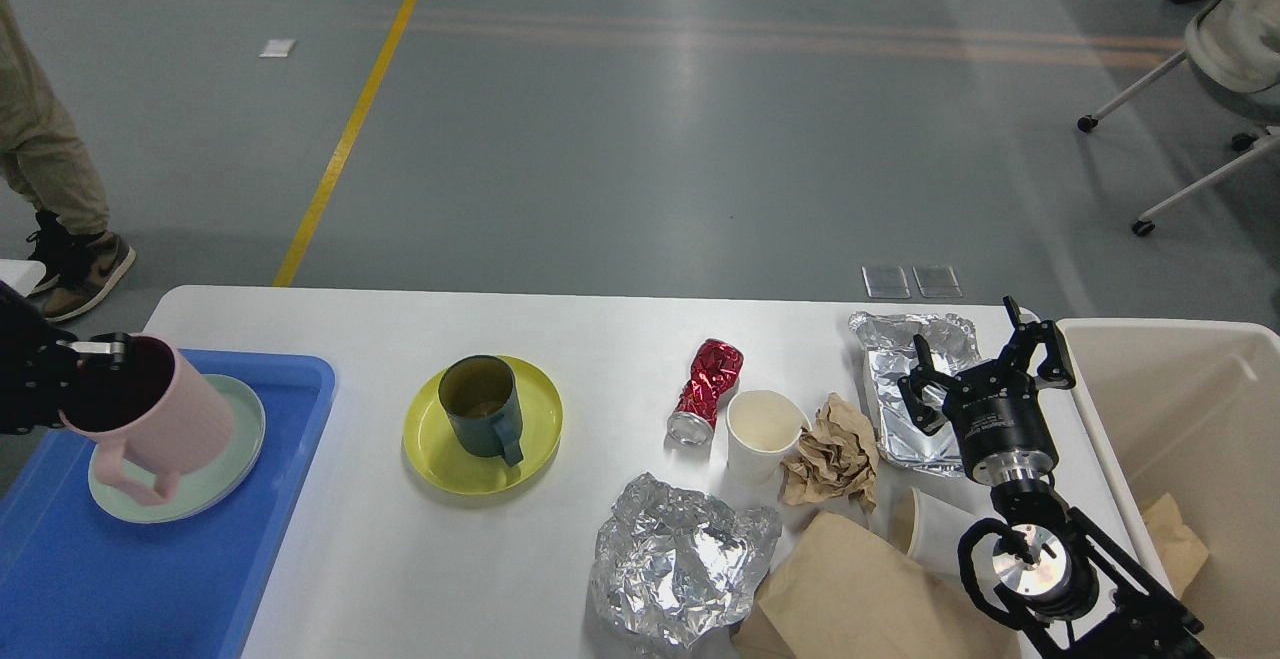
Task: Tidy desktop
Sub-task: 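Lift the pink mug and place it at the blue tray's near corner, then release the pink mug and raise the left gripper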
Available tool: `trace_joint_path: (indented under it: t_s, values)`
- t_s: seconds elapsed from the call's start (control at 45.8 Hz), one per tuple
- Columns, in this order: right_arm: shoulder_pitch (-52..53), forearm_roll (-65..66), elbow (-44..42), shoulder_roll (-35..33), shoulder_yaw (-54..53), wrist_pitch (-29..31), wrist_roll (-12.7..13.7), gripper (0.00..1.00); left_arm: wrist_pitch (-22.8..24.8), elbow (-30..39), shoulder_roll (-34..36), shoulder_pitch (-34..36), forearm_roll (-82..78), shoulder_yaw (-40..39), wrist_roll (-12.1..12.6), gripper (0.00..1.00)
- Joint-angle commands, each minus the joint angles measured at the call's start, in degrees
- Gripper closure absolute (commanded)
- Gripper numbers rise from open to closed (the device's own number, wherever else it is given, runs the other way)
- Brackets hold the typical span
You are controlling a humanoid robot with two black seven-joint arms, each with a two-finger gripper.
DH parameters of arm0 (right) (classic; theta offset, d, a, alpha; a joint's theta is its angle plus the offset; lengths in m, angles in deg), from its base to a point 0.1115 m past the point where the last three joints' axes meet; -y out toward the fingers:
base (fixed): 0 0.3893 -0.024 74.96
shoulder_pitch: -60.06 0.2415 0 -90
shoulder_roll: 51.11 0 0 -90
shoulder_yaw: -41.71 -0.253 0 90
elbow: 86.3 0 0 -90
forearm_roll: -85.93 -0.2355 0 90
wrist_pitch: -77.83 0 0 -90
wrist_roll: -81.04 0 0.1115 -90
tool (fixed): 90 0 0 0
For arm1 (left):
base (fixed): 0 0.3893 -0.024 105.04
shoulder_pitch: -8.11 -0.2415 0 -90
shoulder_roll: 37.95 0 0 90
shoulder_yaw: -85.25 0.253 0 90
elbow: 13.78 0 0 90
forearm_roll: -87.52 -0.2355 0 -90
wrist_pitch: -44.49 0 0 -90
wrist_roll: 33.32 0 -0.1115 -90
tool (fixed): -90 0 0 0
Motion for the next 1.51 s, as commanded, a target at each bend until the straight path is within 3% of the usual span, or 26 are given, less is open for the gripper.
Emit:
trace_joint_path:
  t_s: [0.0, 0.197, 0.35, 0.502, 0.655, 0.852, 1.223, 1.333, 1.442, 1.485]
  values:
    - [0.0, 0.1, 0.0, -0.1, 0.0, 0.0, 0.0, 0.00, 0.8, -9.7, 5.7, -9.7, -1.9, -2.5, -0.1, 0.99]
    - [0.0, 0.1, 0.0, -0.1, 0.0, 0.0, 0.0, 0.00, 1.7, -25.3, 10.8, -24.7, -3.8, -9.8, 0.5, 0.98]
    - [0.0, 0.1, 0.0, -0.1, 0.0, 0.0, 0.0, 0.00, 2.4, -31.8, 11.8, -38.0, -5.4, -21.0, 0.6, 0.97]
    - [0.0, 0.1, 0.0, 0.0, 0.0, 0.0, 0.0, 0.00, 3.8, -39.9, 11.7, -46.1, -6.1, -25.4, 0.1, 0.97]
    - [0.0, 0.1, 0.0, 0.0, 0.0, 0.0, 0.0, 0.00, 3.2, -43.2, 11.8, -54.3, -6.0, -31.2, -0.3, 0.97]
    - [0.0, 0.0, 0.0, 0.0, 0.0, 0.0, 0.0, 0.00, 1.0, -46.0, 10.9, -61.1, -6.1, -36.2, -0.1, 0.98]
    - [0.0, 0.1, 0.0, 0.0, 0.0, 0.0, 0.0, 0.00, 1.3, -45.5, 9.5, -61.2, -6.2, -38.3, 0.1, 0.93]
    - [0.0, 0.0, 0.0, 0.0, 0.0, 0.0, 0.0, 0.00, 1.1, -45.5, 9.5, -61.4, -6.1, -39.4, 0.6, 0.80]
    - [0.0, 0.1, 0.0, 0.0, 0.0, 0.0, 0.0, 0.00, 0.5, -45.5, 9.5, -61.3, -5.5, -39.6, -0.1, 0.40]
    - [0.0, 0.1, 0.0, 0.0, 0.0, 0.0, 0.0, 0.00, 0.5, -45.5, 9.5, -61.4, -5.5, -39.6, -0.3, 0.33]
